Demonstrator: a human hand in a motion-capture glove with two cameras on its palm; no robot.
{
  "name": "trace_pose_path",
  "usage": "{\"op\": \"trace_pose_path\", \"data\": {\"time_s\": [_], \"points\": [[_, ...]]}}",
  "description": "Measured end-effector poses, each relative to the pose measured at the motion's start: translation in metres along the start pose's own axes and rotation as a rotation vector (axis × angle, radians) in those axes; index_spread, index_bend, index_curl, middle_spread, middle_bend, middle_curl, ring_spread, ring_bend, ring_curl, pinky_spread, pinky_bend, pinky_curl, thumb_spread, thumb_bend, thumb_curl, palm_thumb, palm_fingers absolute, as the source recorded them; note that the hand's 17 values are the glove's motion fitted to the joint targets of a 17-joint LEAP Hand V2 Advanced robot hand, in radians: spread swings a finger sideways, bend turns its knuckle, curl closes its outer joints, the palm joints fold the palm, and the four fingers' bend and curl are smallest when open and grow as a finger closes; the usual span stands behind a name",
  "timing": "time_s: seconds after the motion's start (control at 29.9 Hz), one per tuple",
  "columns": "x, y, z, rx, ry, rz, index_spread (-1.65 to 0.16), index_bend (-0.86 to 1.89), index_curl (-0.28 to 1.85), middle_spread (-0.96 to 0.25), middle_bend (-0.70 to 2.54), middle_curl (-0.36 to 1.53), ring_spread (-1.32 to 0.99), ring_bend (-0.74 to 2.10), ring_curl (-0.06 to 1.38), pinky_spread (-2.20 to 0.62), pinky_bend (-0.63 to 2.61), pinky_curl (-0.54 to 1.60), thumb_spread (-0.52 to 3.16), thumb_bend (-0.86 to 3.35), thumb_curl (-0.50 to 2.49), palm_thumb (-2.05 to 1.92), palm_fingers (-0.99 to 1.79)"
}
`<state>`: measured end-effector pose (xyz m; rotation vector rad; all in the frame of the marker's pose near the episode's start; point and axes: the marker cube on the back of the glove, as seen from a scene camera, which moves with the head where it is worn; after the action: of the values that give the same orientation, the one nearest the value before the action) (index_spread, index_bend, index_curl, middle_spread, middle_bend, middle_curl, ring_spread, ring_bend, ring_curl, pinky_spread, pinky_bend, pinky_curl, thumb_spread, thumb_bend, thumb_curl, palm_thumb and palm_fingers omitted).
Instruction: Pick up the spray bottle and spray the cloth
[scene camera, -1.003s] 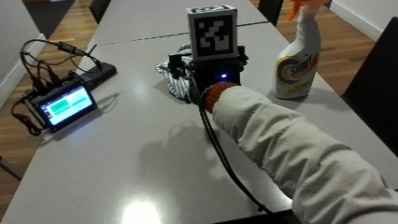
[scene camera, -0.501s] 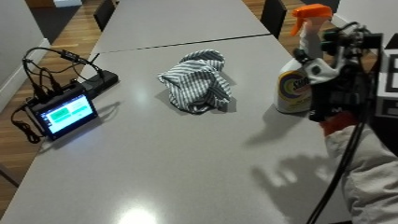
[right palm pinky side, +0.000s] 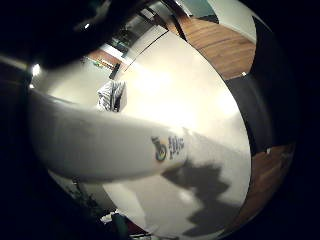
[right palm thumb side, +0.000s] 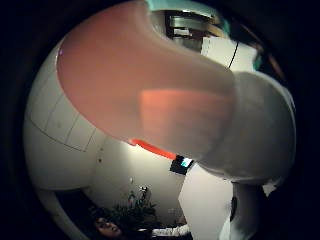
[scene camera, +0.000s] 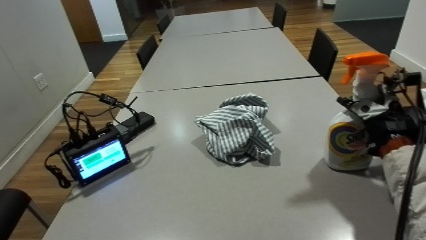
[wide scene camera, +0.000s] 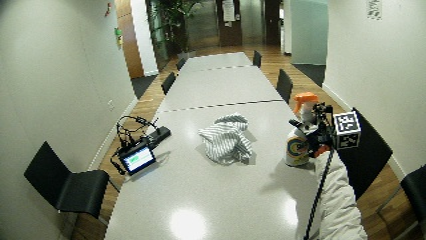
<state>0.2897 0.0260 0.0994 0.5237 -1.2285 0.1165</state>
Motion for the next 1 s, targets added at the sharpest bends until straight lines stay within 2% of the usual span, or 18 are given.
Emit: {"op": "trace_pose_path", "data": {"time_s": [0.03, 0.07, 0.13, 0.5, 1.0], "points": [[0.004, 0.002, -0.002, 0.007, -0.006, 0.005, -0.31, 0.24, 0.34, -0.11, 0.6, 0.43, -0.14, 0.55, 0.35, 0.07, 0.13, 0.18, 0.81, 0.19, 0.41, 0.97, 0.79], [0.007, 0.005, -0.005, 0.02, -0.017, 0.009, -0.31, 0.25, 0.34, -0.11, 0.57, 0.43, -0.14, 0.56, 0.34, 0.06, 0.16, 0.18, 0.79, 0.19, 0.42, 0.99, 0.88], [0.012, 0.01, -0.011, 0.054, -0.036, 0.013, -0.3, 0.22, 0.34, -0.12, 0.44, 0.4, -0.15, 0.56, 0.34, -0.08, 0.4, 0.26, 0.72, 0.19, 0.44, 1.03, 1.07], [-0.018, -0.025, -0.018, 0.199, 0.022, -0.029, -0.27, 0.2, 0.46, -0.12, 0.38, 0.45, -0.16, 0.49, 0.43, -0.2, 0.47, 0.39, 0.48, 0.12, 0.51, 1.14, 1.09], [-0.124, -0.049, 0.001, 0.113, 0.948, -0.352, -0.26, 0.17, 0.5, -0.11, 0.35, 0.49, -0.17, 0.44, 0.46, -0.23, 0.45, 0.44, 0.37, 0.02, 0.58, 1.2, 1.12]]}}
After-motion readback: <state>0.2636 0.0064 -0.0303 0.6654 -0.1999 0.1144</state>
